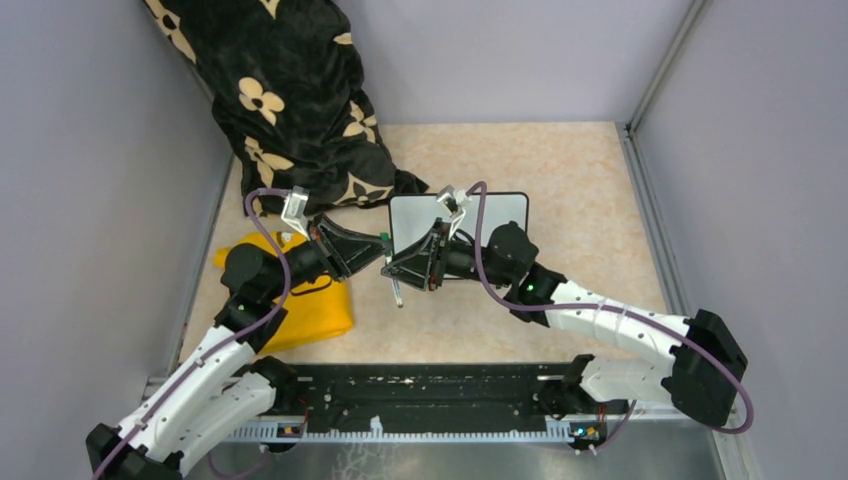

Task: Write a sentence on the whiteboard
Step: Open the whiteboard marker at the center of the board, then place the pen cap at the center of the board.

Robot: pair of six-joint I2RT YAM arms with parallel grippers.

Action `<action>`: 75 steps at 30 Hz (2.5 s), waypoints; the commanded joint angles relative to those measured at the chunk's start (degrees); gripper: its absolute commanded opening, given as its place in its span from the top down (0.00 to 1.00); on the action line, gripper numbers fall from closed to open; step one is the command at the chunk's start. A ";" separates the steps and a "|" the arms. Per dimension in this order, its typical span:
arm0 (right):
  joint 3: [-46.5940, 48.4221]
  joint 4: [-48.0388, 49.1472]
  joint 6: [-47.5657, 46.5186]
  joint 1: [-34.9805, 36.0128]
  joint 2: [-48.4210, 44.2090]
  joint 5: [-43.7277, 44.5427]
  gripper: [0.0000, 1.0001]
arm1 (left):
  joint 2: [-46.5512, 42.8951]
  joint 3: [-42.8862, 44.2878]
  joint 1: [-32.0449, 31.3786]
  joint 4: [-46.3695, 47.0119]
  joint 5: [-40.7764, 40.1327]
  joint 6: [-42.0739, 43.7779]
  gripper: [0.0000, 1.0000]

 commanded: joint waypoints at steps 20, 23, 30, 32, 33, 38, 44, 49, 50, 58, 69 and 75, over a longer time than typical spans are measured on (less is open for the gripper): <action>-11.13 -0.85 -1.51 0.50 -13.42 4.39 1.00 | 4.97 8.60 -0.01 1.73 -8.42 -3.49 1.00; -12.59 -1.92 -1.44 0.53 -16.21 5.81 1.00 | 5.90 8.86 -0.02 2.96 -8.83 -3.96 1.00; -12.94 -7.48 -2.96 0.55 -20.99 10.03 1.00 | 5.49 9.46 0.05 -0.93 -12.44 -1.17 1.00; -12.52 -11.77 -4.53 0.47 -23.05 14.12 1.00 | 4.65 10.85 0.01 -8.42 -16.18 2.63 1.00; -12.33 -14.12 -5.32 0.47 -24.24 16.82 1.00 | 4.34 11.59 -0.02 -13.03 -18.84 5.02 1.00; -12.06 -26.56 -9.28 0.47 -32.57 30.86 1.00 | 4.99 13.79 -0.02 -38.01 -35.93 13.00 1.00; -10.84 -39.08 -11.94 0.50 -37.47 41.09 1.00 | 9.25 9.17 0.10 -50.79 -40.77 11.44 1.00; -10.79 -41.82 -11.65 0.52 -38.08 42.88 1.00 | 17.24 7.16 0.00 -50.01 -37.71 10.58 1.00; -10.91 -41.85 -11.40 0.52 -38.09 42.95 1.00 | 19.48 7.47 0.06 -50.07 -37.72 10.32 1.00; -12.09 -41.15 -11.26 0.51 -38.56 43.11 1.00 | 37.93 11.20 0.00 -50.34 -38.23 6.51 1.00; -11.20 -40.28 -13.98 0.52 -37.71 42.57 1.00 | 46.06 13.08 -0.02 -47.13 -38.53 6.52 1.00; -11.04 -38.46 -15.09 0.51 -36.19 41.80 1.00 | 47.68 13.02 -0.02 -46.41 -38.48 6.50 0.84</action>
